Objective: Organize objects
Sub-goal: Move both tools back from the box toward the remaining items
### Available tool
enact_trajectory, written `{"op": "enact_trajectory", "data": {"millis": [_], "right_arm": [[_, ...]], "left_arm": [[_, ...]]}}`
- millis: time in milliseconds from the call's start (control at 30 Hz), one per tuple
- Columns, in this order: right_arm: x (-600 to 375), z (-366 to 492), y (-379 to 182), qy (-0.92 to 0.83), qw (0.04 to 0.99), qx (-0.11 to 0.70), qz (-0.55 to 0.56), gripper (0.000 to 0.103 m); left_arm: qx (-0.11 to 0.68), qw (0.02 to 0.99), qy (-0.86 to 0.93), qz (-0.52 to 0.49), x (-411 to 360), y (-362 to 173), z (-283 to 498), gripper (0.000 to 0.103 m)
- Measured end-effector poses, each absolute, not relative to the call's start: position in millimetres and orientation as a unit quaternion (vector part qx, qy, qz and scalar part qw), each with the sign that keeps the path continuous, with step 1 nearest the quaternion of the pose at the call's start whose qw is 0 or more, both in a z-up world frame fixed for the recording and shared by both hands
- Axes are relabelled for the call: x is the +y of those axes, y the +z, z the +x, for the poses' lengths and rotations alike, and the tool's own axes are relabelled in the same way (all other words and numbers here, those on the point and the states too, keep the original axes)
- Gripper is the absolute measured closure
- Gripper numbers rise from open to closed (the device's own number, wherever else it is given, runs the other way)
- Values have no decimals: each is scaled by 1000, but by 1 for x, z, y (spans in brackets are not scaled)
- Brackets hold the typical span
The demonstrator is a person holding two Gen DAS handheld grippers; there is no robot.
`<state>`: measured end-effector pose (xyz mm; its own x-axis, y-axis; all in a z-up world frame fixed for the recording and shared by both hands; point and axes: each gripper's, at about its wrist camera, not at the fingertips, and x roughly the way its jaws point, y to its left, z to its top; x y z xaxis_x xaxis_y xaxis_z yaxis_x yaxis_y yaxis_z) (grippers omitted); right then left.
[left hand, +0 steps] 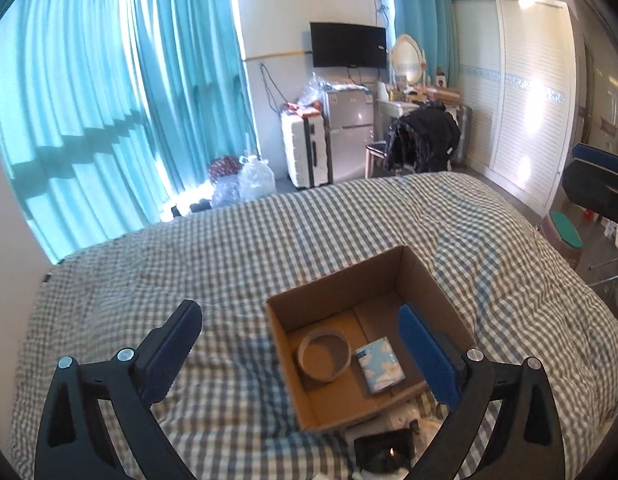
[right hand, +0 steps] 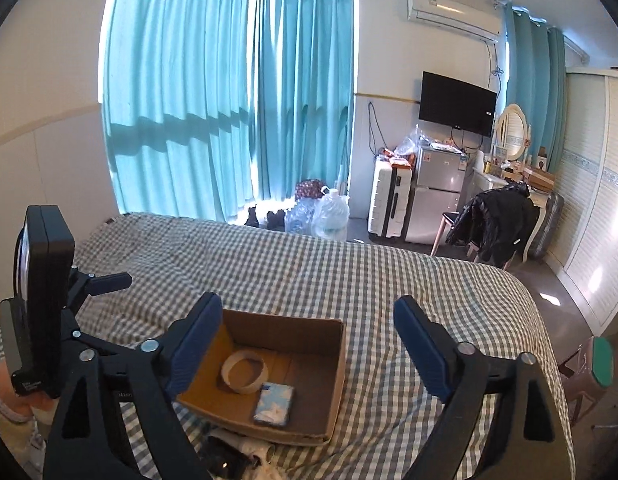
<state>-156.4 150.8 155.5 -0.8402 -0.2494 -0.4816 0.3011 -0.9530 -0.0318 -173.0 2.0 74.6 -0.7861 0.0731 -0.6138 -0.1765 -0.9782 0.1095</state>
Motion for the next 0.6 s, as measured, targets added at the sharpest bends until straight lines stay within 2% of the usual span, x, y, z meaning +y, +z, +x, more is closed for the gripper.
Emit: {"op": "enact_trajectory", "data": {"millis": [100,267,500,600], "right_arm": [[145,-132,161,-957,153,61,238,10],[136,-100,146,-951,174,64,248,9],[128,-79,81,-936,201,83,275,9],[125,-80,40,-928,191,118,296,9]], "left_arm": [[73,66,945,-312,-6,79,-144,1],[69,81,937,-333,-12,62,-107,1],[80,24,933,-350,-14,6,-80,1],[74,-15,928,-366,-15,-25,-83,1]]}}
